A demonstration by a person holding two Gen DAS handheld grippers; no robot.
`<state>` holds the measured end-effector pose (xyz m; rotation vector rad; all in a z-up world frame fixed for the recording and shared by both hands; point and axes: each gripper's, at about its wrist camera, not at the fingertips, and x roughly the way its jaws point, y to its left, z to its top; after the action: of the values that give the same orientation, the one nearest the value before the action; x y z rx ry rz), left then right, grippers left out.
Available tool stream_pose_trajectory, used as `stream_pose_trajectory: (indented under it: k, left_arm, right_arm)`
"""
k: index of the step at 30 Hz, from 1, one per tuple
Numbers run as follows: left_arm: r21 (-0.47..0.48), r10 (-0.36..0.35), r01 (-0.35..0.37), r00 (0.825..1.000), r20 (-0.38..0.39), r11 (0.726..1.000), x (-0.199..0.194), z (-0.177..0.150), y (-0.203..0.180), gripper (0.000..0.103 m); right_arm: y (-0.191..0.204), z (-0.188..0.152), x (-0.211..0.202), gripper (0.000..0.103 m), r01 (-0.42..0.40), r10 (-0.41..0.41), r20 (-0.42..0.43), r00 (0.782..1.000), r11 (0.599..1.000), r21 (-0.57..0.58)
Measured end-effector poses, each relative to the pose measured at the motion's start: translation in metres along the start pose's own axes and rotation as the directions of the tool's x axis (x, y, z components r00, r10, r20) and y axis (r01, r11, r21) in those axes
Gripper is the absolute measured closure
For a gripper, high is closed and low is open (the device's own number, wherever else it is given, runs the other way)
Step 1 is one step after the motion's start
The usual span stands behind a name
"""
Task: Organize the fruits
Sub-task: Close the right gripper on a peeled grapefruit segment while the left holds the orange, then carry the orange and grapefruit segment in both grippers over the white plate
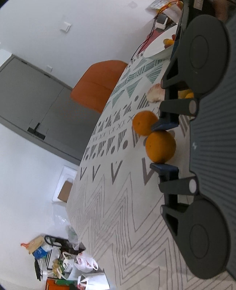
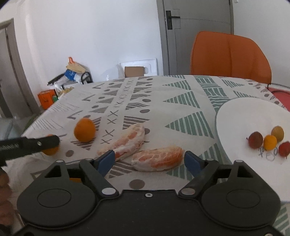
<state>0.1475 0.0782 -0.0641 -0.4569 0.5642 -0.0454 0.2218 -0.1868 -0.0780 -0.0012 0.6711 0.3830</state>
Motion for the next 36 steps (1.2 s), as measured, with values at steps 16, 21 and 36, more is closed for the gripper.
stream_pose_trajectory:
  k: [16,21,36]
  left_arm:
    - [0.011,0.038,-0.038,0.999,0.022,0.999,-0.005,0.004,-0.002,0.067]
    - [0.033,0.053,-0.054,0.998,0.028,0.998,-0.01,0.007,-0.013,0.067]
    - [0.149,0.021,-0.028,0.999,0.047,0.988,-0.01,0.013,-0.074,0.067]
  right_arm:
    - [0.006,0.003,0.005,0.042,-0.026,0.024,-0.028,0.999,0.995,-0.094]
    - [0.001,0.006,-0.014,0.042,-0.05,0.053,0.025,0.998,0.995,-0.086]
    - [-0.05,0.012,-0.061,0.042,-0.046,0.046,0.166,0.985,0.999,-0.002]
